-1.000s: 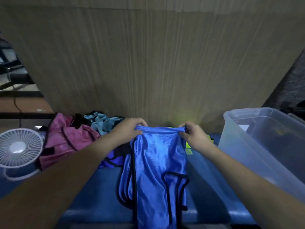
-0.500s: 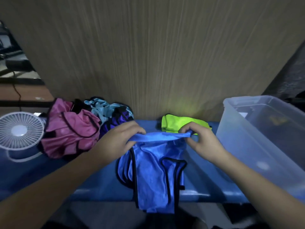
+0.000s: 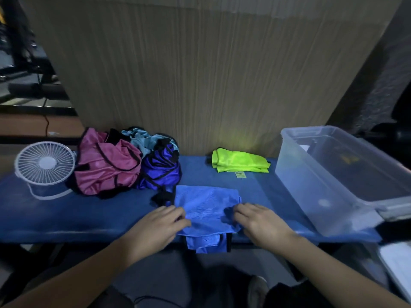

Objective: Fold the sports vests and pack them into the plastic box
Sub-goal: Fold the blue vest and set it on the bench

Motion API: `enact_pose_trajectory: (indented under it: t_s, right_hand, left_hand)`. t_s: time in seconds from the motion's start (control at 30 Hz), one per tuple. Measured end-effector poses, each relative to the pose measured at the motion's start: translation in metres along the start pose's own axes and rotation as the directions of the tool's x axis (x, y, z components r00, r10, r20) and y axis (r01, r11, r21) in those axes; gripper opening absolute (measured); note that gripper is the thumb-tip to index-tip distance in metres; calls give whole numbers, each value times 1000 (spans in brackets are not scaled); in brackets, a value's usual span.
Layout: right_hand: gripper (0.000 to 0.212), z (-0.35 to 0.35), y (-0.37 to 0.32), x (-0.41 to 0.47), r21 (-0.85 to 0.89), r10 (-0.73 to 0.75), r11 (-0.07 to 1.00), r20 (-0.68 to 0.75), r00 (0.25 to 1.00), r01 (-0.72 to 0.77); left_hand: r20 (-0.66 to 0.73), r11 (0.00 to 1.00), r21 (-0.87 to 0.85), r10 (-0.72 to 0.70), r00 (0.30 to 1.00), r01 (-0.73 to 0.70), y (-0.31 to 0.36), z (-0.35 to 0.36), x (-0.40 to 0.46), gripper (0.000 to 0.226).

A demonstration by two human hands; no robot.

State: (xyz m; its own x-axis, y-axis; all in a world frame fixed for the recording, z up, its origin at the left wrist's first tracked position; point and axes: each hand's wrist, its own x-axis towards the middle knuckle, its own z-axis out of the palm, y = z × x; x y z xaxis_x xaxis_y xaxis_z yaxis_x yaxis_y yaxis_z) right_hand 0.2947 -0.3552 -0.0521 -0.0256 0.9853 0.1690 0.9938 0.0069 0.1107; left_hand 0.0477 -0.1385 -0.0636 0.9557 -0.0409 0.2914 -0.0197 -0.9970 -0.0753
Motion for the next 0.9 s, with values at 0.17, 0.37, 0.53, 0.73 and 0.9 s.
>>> enact_pose_trajectory:
  t_s: [0.17,0.37,0.53,0.73,0.9]
  right_hand:
    - [27,8,-5,-11,38,19,999,126,992,-24]
    - [30,-7,-10,8,64,78,995,-38,996,-75]
    - [56,12,-15,50,81,143,987,-79,987,-137]
    - [80,42,-5,66,161,254,950,102,962,-268]
    - [86,54,-2,65,178,275,936,168,947,-303]
  left_hand:
    - [83,995,-92,-32,996,40,4,4,-10,35]
    - [-158,969,-203,-172,972,138,7,-3,19,17]
    - [-27,894,-208,-411,911,397,-1,18,59,59]
    - [103,896,-106,-421,901,431,-19,54,59,77]
    - [189,880,-82,-447,874,468,-21,60,56,87]
